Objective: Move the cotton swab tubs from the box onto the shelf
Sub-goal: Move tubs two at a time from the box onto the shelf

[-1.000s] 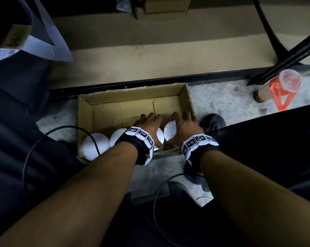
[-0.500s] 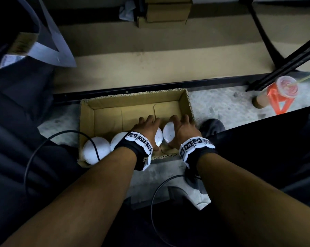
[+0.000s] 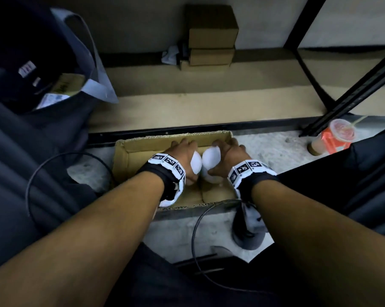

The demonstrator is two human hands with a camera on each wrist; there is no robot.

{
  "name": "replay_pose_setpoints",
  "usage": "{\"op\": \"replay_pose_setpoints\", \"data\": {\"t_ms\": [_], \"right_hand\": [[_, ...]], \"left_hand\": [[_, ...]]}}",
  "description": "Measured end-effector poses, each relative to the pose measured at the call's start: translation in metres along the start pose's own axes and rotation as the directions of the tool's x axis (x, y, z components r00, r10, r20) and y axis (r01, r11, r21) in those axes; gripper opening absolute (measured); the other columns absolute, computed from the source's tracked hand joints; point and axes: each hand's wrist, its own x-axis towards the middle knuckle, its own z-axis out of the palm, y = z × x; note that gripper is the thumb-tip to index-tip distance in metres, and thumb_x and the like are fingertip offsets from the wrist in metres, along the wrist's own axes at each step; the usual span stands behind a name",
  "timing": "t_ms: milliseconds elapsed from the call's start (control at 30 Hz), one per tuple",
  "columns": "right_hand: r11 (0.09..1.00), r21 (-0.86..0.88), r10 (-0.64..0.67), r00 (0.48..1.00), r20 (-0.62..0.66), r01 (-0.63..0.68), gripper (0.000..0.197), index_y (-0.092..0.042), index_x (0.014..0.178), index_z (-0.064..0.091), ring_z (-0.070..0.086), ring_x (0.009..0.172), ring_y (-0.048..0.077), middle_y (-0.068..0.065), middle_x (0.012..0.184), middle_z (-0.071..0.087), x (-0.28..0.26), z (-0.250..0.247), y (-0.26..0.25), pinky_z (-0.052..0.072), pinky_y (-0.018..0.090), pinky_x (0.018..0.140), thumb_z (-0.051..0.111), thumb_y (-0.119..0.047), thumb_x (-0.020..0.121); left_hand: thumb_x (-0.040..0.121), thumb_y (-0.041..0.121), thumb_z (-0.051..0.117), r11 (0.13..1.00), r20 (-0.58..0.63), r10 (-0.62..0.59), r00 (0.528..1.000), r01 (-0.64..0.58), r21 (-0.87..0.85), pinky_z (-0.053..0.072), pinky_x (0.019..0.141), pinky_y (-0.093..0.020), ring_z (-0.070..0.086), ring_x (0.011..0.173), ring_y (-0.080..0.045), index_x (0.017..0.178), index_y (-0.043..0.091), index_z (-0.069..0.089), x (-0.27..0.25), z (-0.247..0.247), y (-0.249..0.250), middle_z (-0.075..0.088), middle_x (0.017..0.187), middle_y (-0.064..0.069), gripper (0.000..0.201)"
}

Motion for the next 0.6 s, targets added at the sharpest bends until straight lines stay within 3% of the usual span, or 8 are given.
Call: {"op": "replay_pose_setpoints", "data": {"t_ms": [67, 233, 367, 600], "right_hand": [[1.0, 0.003, -0.003, 1.0, -0.015, 0.003, 0.091, -0.035, 0.147, 0.029, 0.028, 0.139, 0.038, 0.011, 0.153, 0.022, -0.004, -0.016, -0.005, 0.041, 0.046, 0.107, 0.077, -0.046, 0.071], [0.996, 0.041, -0.074, 0.982, -0.176, 0.083, 0.081, -0.034, 0.137, 0.04, 0.044, 0.122, 0.039, 0.011, 0.131, 0.043, -0.028, -0.053, -0.019, 0.047, 0.043, 0.097, 0.079, -0.046, 0.067], [0.984, 0.093, -0.117, 0.949, -0.293, 0.151, 0.075, -0.037, 0.134, 0.042, 0.045, 0.121, 0.037, 0.01, 0.128, 0.044, -0.054, -0.089, -0.033, 0.047, 0.041, 0.097, 0.078, -0.043, 0.068], [0.962, 0.038, -0.225, 0.868, -0.443, 0.269, 0.07, -0.037, 0.129, 0.046, 0.043, 0.119, 0.034, 0.009, 0.129, 0.046, -0.1, -0.156, -0.057, 0.041, 0.036, 0.093, 0.078, -0.044, 0.068]], "left_hand": [[0.054, 0.048, 0.08, 1.0, -0.04, 0.019, 0.999, -0.019, 0.015, 0.048, 0.086, -0.042, 0.046, 0.111, -0.033, 0.124, 0.02, 0.043, -0.006, -0.018, -0.001, 0.042, 0.121, -0.004, 0.084], [0.054, 0.051, 0.081, 0.996, -0.122, 0.025, 0.992, -0.015, 0.084, 0.051, 0.086, -0.043, 0.051, 0.102, -0.029, 0.12, 0.021, 0.049, -0.024, -0.074, 0.003, 0.047, 0.113, -0.003, 0.08], [0.051, 0.055, 0.08, 0.991, -0.216, 0.056, 0.975, -0.029, 0.129, 0.05, 0.088, -0.04, 0.053, 0.104, -0.027, 0.12, 0.022, 0.052, -0.047, -0.121, 0.003, 0.05, 0.113, -0.002, 0.082], [0.053, 0.057, 0.075, 0.984, -0.379, 0.083, 0.922, -0.015, 0.18, 0.052, 0.085, -0.038, 0.055, 0.098, -0.023, 0.114, 0.026, 0.056, -0.102, -0.197, 0.01, 0.054, 0.106, -0.001, 0.071]]}}
